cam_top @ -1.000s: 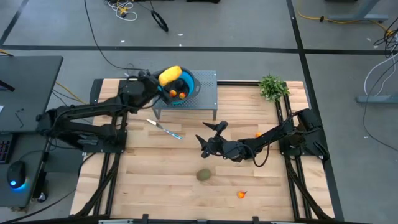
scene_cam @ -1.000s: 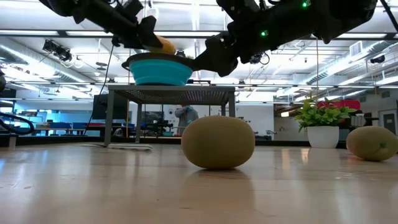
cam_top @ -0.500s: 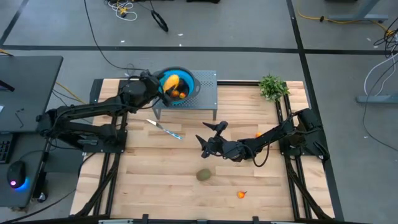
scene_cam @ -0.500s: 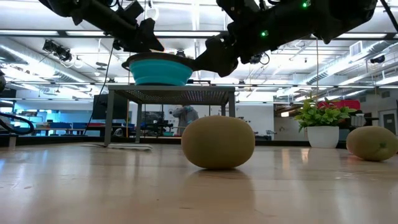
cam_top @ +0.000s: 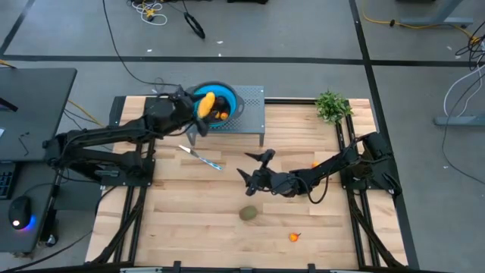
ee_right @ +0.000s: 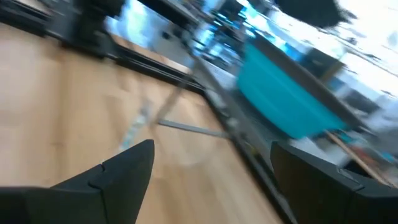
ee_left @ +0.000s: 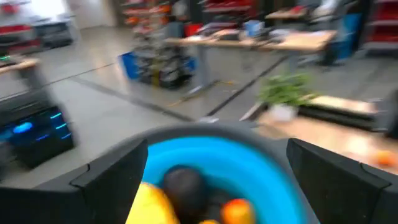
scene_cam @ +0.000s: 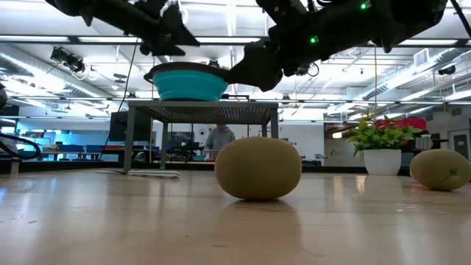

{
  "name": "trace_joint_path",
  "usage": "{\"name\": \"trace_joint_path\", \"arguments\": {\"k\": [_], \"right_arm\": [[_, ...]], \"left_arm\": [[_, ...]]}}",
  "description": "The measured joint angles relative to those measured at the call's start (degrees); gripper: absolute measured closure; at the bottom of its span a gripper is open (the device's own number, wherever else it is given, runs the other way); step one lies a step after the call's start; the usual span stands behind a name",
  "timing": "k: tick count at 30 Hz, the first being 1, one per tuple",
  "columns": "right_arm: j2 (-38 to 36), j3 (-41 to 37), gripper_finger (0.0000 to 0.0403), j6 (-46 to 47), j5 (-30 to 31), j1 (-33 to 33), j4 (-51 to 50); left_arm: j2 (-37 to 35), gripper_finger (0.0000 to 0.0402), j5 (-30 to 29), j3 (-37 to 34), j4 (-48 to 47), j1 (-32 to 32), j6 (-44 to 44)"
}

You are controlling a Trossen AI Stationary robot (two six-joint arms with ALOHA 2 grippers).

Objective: Pick & Place Fruit
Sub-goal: Put the left green kiwi into the blue strainer bowl

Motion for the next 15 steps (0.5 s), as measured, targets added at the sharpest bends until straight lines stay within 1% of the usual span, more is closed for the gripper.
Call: {"name": "trace_joint_path", "arguments": {"k": [4, 5, 8, 11, 13, 15], "right_arm": [[0.0, 0.0, 0.0071, 2.6, -9.4, 0.0, -0.7], [0.0, 0.0, 0.0071, 3.5, -10.9, 0.0, -1.1], [0.0, 0.0, 0.0071, 5.4, -10.6, 0.0, -2.9], [0.0, 0.0, 0.0071, 8.0, -7.6, -0.1, -6.3], [0.0, 0.0, 0.0071, 11.1, -8.2, -0.1, -9.4], [0.0, 0.0, 0.0071, 15.3, -10.5, -0.4, -13.5]], "left_arm": [[-1.9, 0.001, 6.7, 0.0, 0.0, -3.4, -1.7], [-2.3, 0.001, 8.8, 0.0, 0.4, -4.4, -1.7], [-2.7, 0.001, 13.3, 0.1, 0.3, -7.9, -1.8], [-2.7, 0.001, 13.5, -1.4, -0.6, -12.0, -1.8], [-1.9, 0.001, 12.0, -3.2, -0.7, -14.7, -1.8], [-1.4, 0.001, 9.3, -5.8, -0.9, -17.0, -1.7]]}}
